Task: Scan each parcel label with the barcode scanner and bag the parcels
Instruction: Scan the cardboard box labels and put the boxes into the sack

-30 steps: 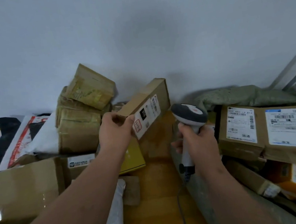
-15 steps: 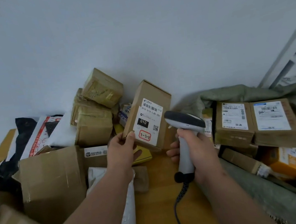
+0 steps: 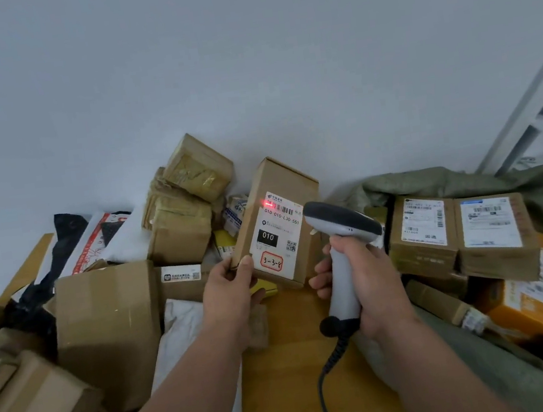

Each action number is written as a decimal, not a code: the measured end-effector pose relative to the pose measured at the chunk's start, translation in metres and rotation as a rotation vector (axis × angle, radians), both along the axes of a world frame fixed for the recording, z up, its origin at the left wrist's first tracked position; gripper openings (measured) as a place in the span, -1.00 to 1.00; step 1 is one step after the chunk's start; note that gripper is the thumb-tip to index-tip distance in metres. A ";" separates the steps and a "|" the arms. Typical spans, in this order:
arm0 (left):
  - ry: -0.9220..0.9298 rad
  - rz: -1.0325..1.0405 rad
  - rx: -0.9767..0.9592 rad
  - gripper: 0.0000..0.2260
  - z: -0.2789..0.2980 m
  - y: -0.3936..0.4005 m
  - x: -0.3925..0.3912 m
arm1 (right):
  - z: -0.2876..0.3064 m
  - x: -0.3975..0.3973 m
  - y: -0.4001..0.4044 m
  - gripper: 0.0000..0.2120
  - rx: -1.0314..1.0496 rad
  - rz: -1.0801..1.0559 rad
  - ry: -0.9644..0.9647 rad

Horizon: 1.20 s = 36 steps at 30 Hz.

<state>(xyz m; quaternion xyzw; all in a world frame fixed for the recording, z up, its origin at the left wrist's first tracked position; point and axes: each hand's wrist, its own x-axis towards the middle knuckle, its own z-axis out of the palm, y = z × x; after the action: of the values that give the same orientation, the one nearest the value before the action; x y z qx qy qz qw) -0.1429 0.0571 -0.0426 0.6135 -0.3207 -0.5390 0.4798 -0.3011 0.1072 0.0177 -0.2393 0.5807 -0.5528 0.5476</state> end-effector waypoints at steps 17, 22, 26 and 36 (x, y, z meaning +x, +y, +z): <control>0.107 -0.023 0.035 -0.83 0.019 0.026 -0.090 | -0.010 -0.086 0.021 -0.84 -0.024 -0.192 0.134; 0.070 -0.111 0.020 -0.85 0.028 0.025 -0.119 | -0.021 -0.116 0.029 -0.76 -0.048 -0.364 0.209; -0.003 -0.234 0.057 -0.82 0.030 0.021 -0.143 | -0.029 -0.136 0.033 -0.63 -0.051 -0.389 0.184; -0.256 -0.493 0.191 -0.79 0.036 0.006 -0.203 | -0.044 -0.174 0.036 -0.68 -0.034 -0.528 0.136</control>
<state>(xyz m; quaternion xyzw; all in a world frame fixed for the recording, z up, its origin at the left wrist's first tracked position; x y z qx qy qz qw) -0.3458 0.0627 -0.0067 0.6223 -0.4659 -0.5854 0.2303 -0.4747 0.1430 -0.0260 -0.1252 0.6490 -0.6690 0.3401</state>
